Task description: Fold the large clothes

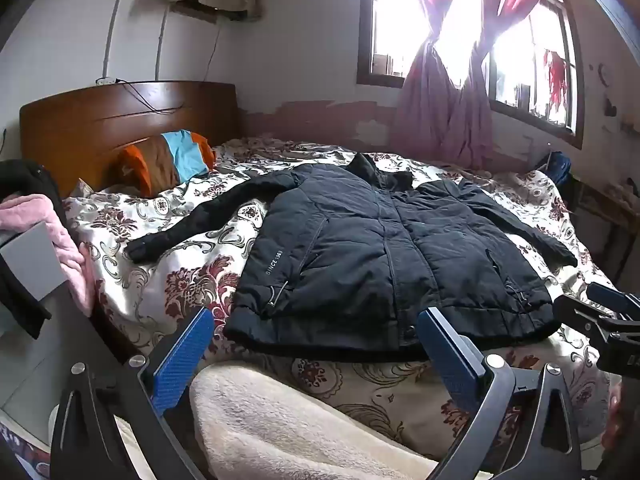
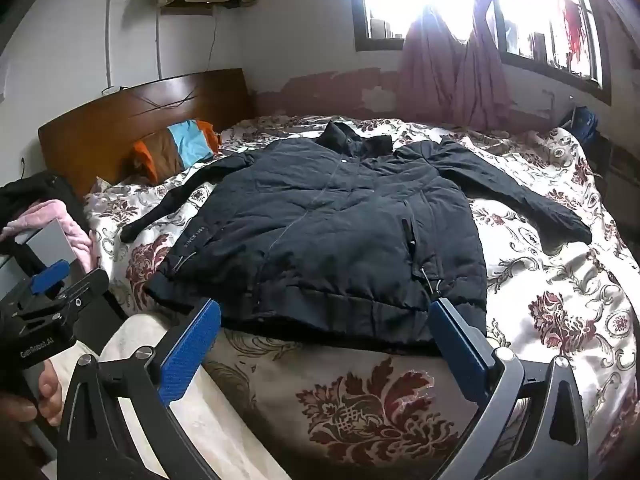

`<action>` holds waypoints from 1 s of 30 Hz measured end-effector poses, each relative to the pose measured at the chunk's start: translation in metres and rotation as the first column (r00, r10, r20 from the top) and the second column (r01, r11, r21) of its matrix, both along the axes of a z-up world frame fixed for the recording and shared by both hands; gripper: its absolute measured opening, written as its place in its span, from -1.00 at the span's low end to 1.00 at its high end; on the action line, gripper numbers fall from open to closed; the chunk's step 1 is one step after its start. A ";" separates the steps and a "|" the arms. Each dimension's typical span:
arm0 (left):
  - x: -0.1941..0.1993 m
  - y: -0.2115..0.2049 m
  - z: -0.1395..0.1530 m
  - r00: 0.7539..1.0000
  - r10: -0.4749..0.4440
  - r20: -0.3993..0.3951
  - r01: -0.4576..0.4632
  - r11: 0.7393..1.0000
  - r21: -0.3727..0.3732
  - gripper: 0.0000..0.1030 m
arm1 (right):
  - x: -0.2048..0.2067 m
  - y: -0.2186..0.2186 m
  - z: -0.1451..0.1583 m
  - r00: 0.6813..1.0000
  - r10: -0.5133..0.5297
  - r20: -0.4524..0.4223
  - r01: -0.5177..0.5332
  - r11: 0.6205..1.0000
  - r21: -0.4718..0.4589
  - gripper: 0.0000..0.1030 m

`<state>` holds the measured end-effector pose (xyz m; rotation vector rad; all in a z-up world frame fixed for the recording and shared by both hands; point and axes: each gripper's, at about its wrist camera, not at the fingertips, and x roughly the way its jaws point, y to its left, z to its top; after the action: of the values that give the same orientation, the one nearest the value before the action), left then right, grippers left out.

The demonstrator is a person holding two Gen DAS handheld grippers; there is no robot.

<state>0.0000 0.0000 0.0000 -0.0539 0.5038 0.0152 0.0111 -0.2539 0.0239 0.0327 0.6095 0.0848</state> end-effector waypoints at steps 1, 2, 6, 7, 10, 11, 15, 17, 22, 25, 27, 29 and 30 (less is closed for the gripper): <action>0.000 0.000 0.000 1.000 -0.001 -0.004 0.001 1.000 -0.001 0.99 | 0.000 0.000 0.000 1.000 -0.001 -0.001 0.001 1.000 0.000 0.98; 0.000 0.000 0.000 1.000 -0.002 -0.004 0.002 1.000 -0.002 0.99 | 0.000 -0.001 0.000 1.000 -0.002 -0.002 0.002 1.000 0.001 0.98; 0.001 0.000 0.000 1.000 -0.007 -0.006 0.007 1.000 -0.003 0.99 | 0.000 -0.003 -0.001 1.000 -0.010 -0.009 0.010 1.000 0.007 0.98; 0.001 0.000 0.000 1.000 -0.007 0.000 0.007 1.000 -0.001 0.99 | -0.002 -0.002 0.001 1.000 -0.012 -0.008 0.012 1.000 0.007 0.98; 0.001 0.000 0.000 1.000 -0.005 0.000 0.005 1.000 0.005 0.99 | -0.002 -0.001 -0.002 1.000 -0.009 -0.007 0.009 1.000 0.005 0.98; 0.001 -0.001 -0.001 1.000 -0.006 0.000 0.006 1.000 0.007 0.99 | 0.000 -0.004 -0.001 1.000 -0.008 -0.014 0.009 1.000 0.015 0.98; 0.001 -0.001 -0.001 1.000 -0.007 0.001 0.007 1.000 0.007 0.99 | 0.001 -0.004 -0.001 1.000 -0.011 -0.017 0.012 1.000 0.014 0.98; 0.001 -0.001 0.000 1.000 -0.006 0.002 0.006 1.000 0.008 0.99 | 0.001 -0.004 -0.001 1.000 -0.011 -0.017 0.011 1.000 0.012 0.98; 0.001 -0.001 -0.001 1.000 -0.006 0.003 0.006 1.000 0.008 0.99 | 0.001 -0.004 -0.002 1.000 -0.011 -0.017 0.011 1.000 0.012 0.98; 0.001 -0.001 -0.001 1.000 -0.007 0.003 0.007 1.000 0.009 0.99 | 0.001 -0.004 -0.002 1.000 -0.011 -0.018 0.011 1.000 0.013 0.98; 0.000 -0.002 -0.003 1.000 -0.007 0.002 0.007 1.000 0.008 0.99 | 0.001 -0.004 -0.002 1.000 -0.011 -0.018 0.011 1.000 0.012 0.98; -0.001 -0.002 -0.003 1.000 -0.007 0.003 0.007 1.000 0.008 0.99 | 0.001 -0.004 -0.002 1.000 -0.011 -0.019 0.011 1.000 0.012 0.98; -0.001 -0.002 -0.003 1.000 -0.007 0.003 0.007 1.000 0.009 0.99 | 0.001 -0.004 -0.002 1.000 -0.011 -0.019 0.011 1.000 0.013 0.98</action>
<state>-0.0006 -0.0021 -0.0025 -0.0434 0.5008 0.0109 0.0119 -0.2581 0.0220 0.0493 0.6278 0.0779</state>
